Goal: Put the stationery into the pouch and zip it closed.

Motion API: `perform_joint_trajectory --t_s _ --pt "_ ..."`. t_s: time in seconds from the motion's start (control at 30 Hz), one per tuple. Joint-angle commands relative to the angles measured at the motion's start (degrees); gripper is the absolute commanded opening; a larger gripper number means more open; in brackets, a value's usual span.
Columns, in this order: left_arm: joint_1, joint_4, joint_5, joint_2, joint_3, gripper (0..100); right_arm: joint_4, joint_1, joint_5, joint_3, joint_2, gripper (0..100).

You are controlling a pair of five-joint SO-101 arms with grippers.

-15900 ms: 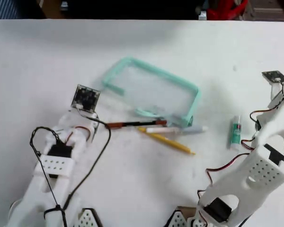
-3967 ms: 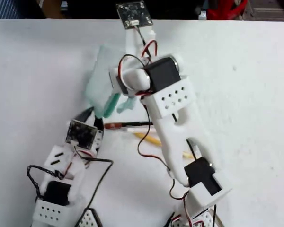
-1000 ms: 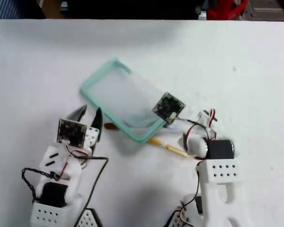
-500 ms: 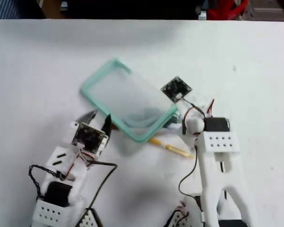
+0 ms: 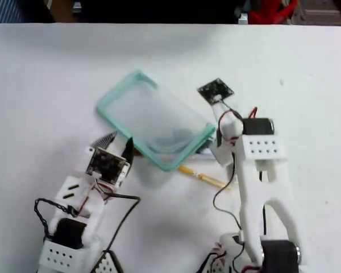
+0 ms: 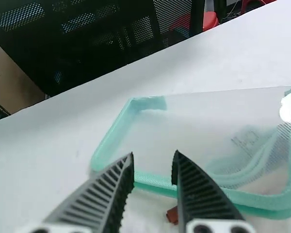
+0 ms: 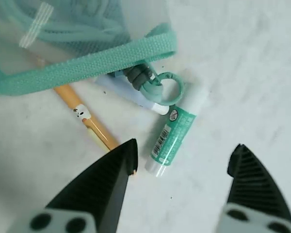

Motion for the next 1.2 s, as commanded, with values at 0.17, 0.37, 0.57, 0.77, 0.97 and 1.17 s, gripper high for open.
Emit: perform_joint_trajectory --t_s 0.17,0.37,0.57,0.77,0.97,1.17 --pt "0.75 0.26 -0.70 -0.13 -0.26 14 -6.29 -6.20 0.88 -4.04 8.75 28.7" --pt "0.75 0.26 -0.70 -0.13 -0.26 14 -11.21 -5.49 1.58 -4.31 17.01 28.7" --pt "0.75 0.26 -0.70 -0.13 -0.26 14 -10.68 -3.74 1.67 -9.49 21.05 23.2" --pt "0.75 0.26 -0.70 -0.13 -0.26 14 -11.30 -3.82 1.49 -9.85 22.37 3.4" --pt "0.75 0.26 -0.70 -0.13 -0.26 14 -8.66 -4.35 1.49 -10.64 13.05 1.8" --pt "0.75 2.02 -0.26 -0.31 -0.97 15 -7.34 -7.16 1.32 -10.73 3.12 1.8"
